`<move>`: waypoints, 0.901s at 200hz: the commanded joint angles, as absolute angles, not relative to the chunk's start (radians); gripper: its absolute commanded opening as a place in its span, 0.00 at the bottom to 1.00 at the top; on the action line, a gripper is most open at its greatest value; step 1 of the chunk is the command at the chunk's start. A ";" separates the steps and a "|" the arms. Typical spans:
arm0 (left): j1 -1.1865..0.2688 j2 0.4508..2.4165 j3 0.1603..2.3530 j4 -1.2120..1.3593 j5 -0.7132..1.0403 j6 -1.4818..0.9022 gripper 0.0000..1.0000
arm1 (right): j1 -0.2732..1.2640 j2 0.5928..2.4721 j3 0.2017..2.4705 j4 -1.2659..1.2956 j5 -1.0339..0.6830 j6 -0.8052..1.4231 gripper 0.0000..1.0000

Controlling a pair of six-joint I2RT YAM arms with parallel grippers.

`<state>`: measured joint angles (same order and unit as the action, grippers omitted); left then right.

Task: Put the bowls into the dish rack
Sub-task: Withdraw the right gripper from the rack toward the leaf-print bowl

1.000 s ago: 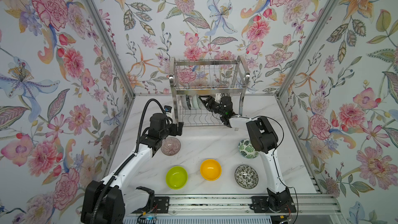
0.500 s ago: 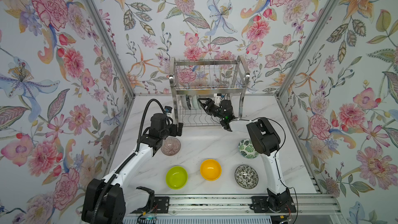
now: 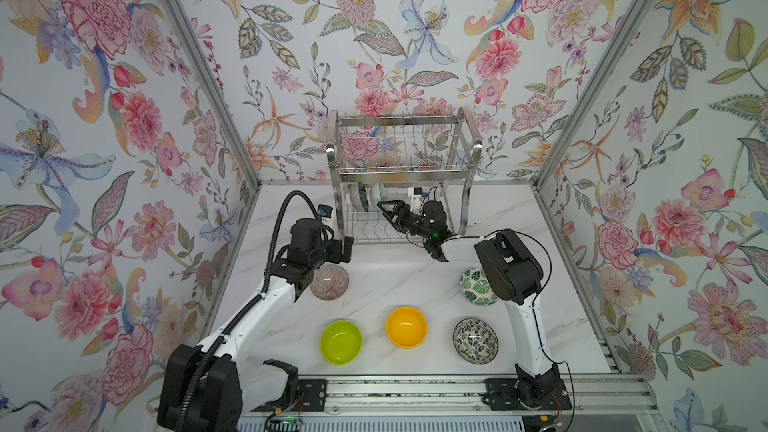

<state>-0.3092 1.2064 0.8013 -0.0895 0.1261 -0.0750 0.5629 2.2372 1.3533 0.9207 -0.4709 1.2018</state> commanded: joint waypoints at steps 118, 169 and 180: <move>-0.323 1.217 0.816 -0.112 0.139 -0.070 0.99 | 0.663 2.024 1.153 0.798 -0.483 0.959 0.70; -0.330 1.216 0.816 -0.112 0.142 -0.072 0.99 | 0.698 1.922 1.110 0.566 -0.395 0.725 0.70; -0.330 1.217 0.817 -0.112 0.146 -0.073 0.99 | 0.705 1.891 1.099 0.507 -0.361 0.672 0.70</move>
